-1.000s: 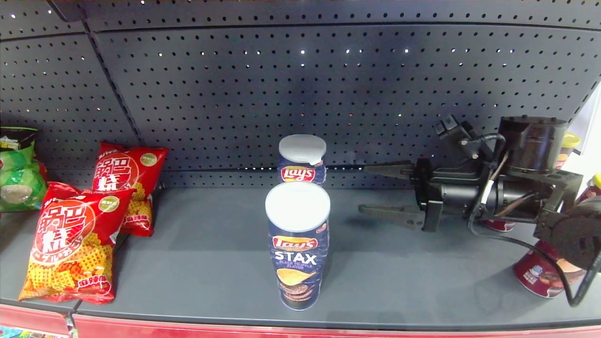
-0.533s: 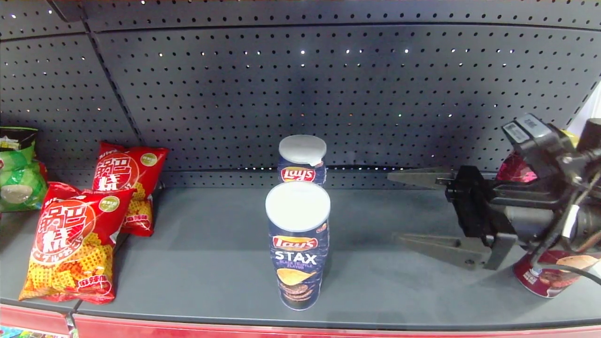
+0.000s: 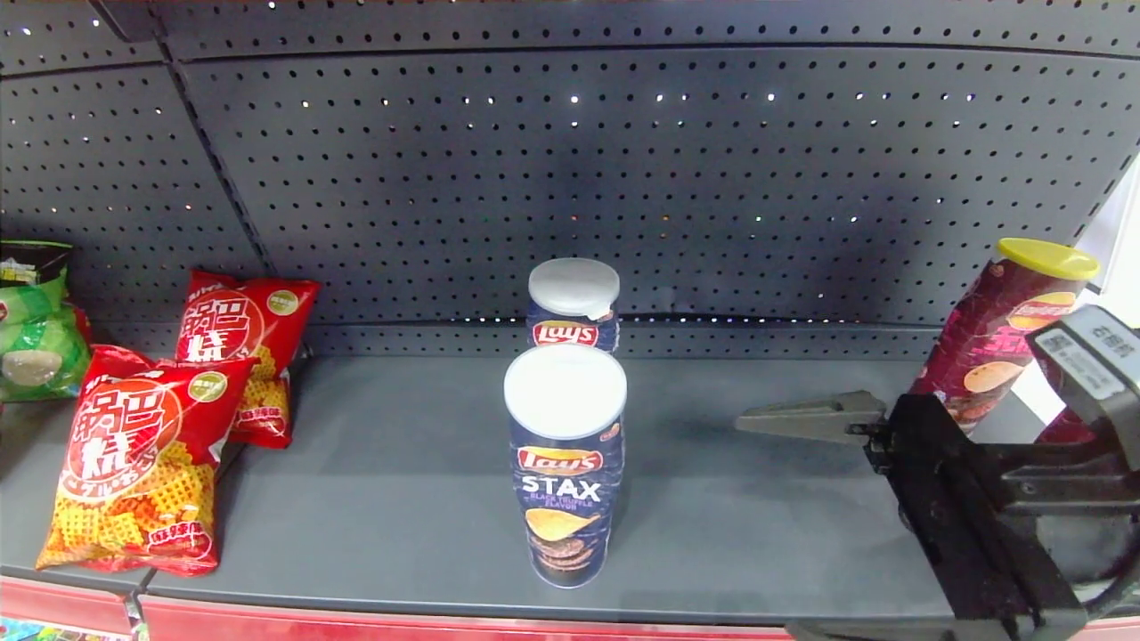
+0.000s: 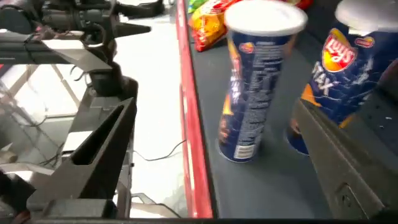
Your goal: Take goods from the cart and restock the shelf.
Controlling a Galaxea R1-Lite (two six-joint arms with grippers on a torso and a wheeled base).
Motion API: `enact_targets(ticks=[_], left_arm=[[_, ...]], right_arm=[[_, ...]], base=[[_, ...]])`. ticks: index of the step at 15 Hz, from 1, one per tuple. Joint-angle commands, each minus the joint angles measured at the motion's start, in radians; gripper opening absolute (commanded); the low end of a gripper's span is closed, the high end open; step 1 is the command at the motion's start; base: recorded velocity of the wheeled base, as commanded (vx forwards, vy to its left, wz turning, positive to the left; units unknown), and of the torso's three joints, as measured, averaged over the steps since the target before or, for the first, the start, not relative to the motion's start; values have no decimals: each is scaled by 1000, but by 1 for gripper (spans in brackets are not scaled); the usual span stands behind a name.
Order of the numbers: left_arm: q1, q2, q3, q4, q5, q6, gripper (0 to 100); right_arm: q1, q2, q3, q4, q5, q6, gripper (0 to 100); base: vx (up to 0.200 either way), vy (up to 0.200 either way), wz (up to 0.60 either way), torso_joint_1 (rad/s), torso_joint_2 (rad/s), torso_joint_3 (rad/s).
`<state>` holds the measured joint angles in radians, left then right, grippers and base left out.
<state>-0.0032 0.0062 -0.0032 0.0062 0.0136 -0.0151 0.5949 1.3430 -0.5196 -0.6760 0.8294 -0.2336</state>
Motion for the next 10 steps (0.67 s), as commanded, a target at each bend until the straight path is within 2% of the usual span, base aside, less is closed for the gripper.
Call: enact_targets(ticks=[1, 10], left_arm=[[0, 1, 0, 0, 0, 0, 100], [0, 1, 0, 0, 0, 0, 100]], right_arm=[[13, 38, -10, -2, 4, -1, 100], [65, 252, -149, -10, 11, -24, 100]], base=[[0, 0, 0, 0, 0, 0], [0, 0, 0, 0, 0, 0]])
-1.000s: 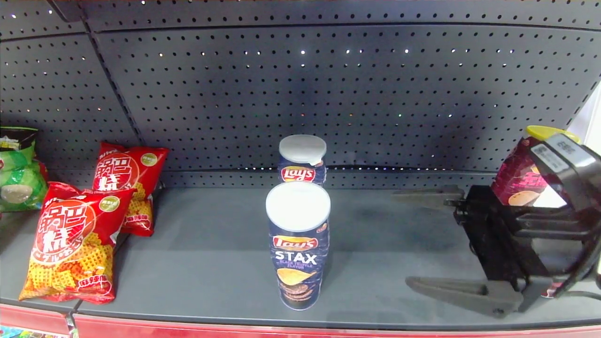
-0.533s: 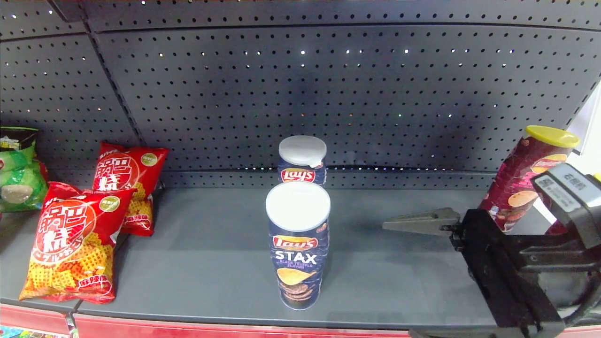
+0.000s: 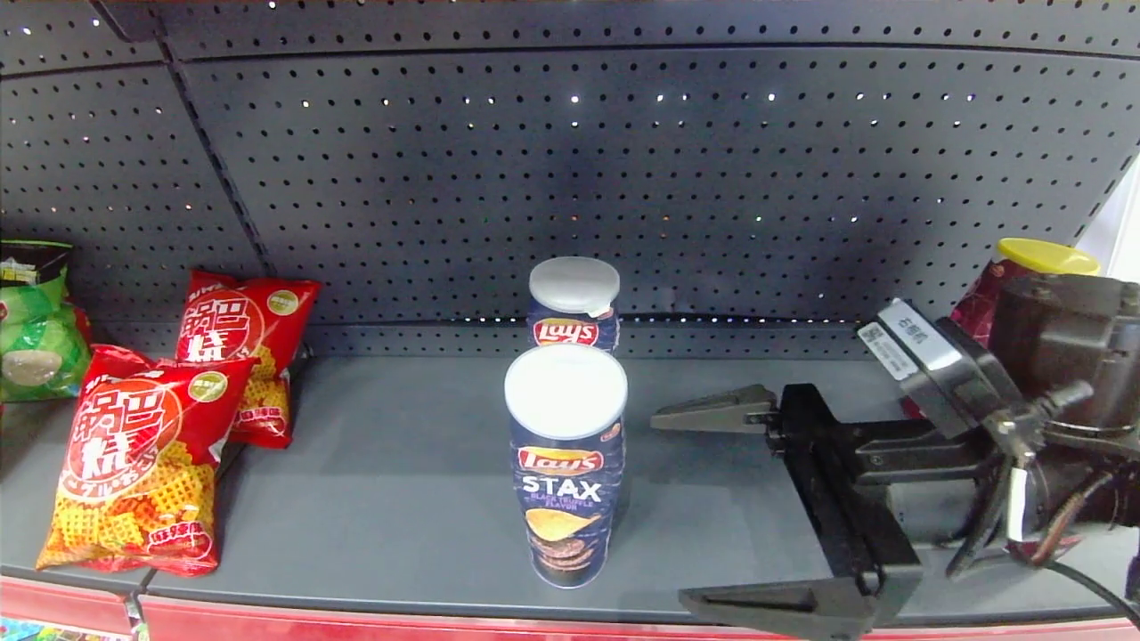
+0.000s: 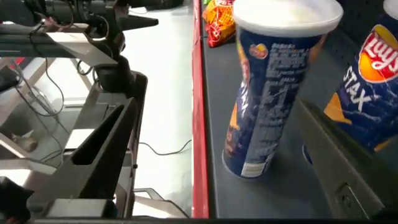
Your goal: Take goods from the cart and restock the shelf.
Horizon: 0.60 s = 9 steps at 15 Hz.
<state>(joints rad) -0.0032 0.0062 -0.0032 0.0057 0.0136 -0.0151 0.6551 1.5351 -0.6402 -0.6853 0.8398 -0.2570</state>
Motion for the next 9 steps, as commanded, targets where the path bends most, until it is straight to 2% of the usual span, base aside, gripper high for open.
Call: enact_targets(ticks=[1, 8, 9], left_arm=[[0, 1, 0, 0, 0, 0, 100], [0, 1, 0, 0, 0, 0, 100], [0, 1, 0, 0, 0, 0, 100]], right_arm=[[5, 80, -44, 0, 7, -2, 100], [49, 171, -147, 0, 12, -1, 100], [51, 211, -205, 0, 12, 1, 100]], base=[[0, 0, 0, 0, 0, 0], [0, 0, 0, 0, 0, 0], [0, 0, 0, 0, 0, 0]])
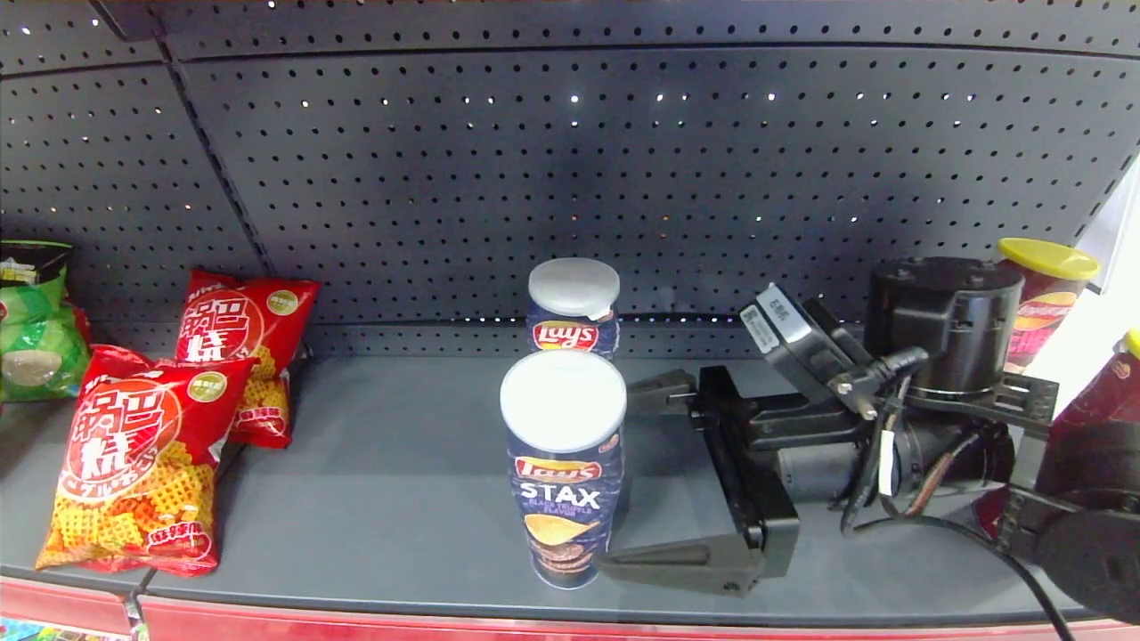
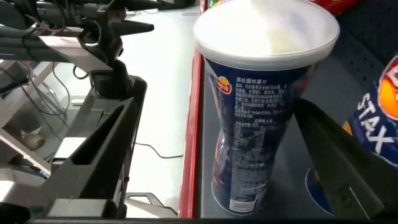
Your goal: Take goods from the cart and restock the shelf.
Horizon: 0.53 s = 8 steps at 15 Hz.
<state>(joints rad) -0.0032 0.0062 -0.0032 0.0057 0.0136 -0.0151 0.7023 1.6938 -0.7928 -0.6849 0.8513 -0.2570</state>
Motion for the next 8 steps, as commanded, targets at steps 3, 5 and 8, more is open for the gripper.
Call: enact_targets(ticks=[3, 5, 8], left_arm=[[0, 1, 0, 0, 0, 0, 100], [0, 1, 0, 0, 0, 0, 100], [0, 1, 0, 0, 0, 0, 100]], right_arm=[[-4, 69, -79, -1, 0, 5, 100], [-26, 66, -71, -2, 2, 5, 100], [-50, 63, -63, -1, 6, 5, 100]], base=[[0, 0, 0, 0, 0, 0], [0, 0, 0, 0, 0, 0], [0, 0, 0, 0, 0, 0]])
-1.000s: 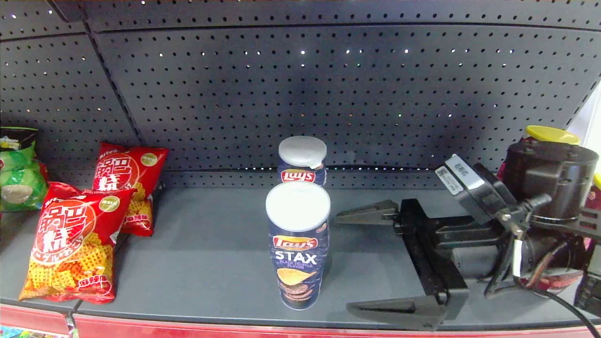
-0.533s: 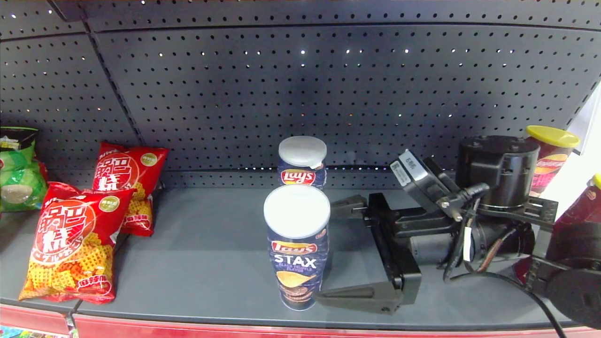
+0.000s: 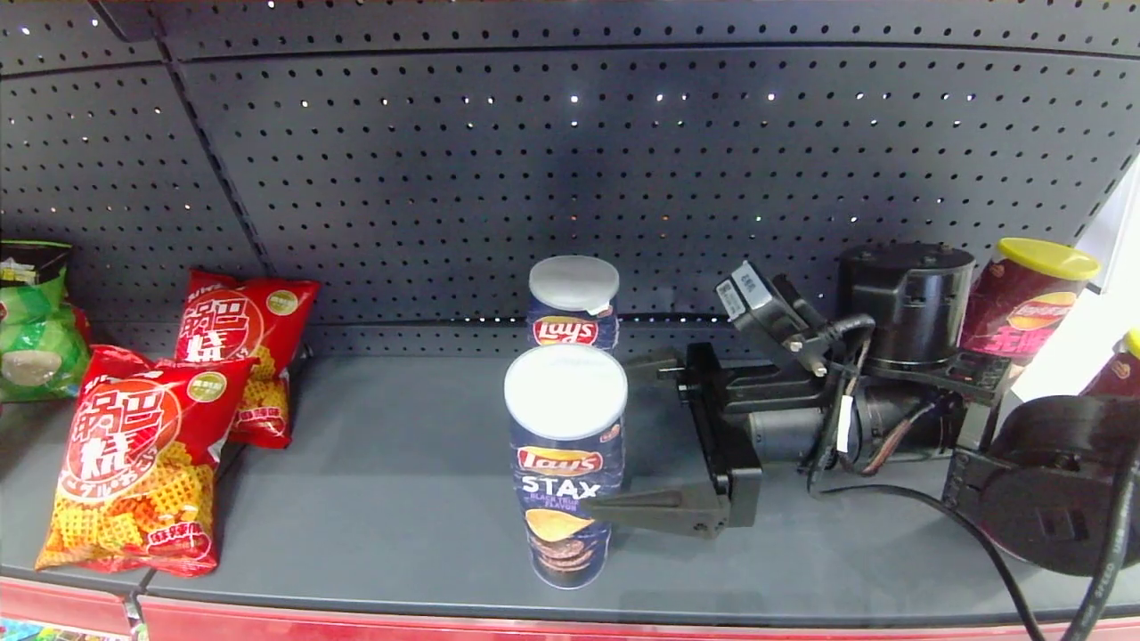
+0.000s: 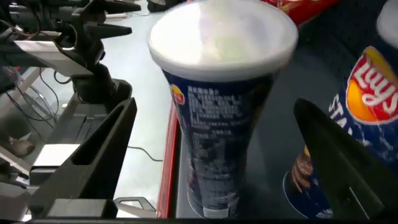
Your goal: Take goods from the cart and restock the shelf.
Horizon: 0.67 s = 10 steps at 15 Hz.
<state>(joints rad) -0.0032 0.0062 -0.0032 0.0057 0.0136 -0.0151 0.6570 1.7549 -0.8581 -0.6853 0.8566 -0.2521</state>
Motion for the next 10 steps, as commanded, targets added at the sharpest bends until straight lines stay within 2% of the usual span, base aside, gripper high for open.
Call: enact_targets(ticks=[1, 6, 10], left_arm=[[0, 1, 0, -1, 0, 0, 100], [0, 1, 0, 0, 2, 0, 100], [0, 1, 0, 0, 0, 0, 100]], right_arm=[[-14, 0, 7, 0, 1, -6, 100], [-73, 3, 21, -2, -7, -10, 100], [-79, 6, 33, -2, -8, -12, 100]], base=[[0, 0, 0, 0, 0, 0], [0, 0, 0, 0, 0, 0], [0, 0, 0, 0, 0, 0]])
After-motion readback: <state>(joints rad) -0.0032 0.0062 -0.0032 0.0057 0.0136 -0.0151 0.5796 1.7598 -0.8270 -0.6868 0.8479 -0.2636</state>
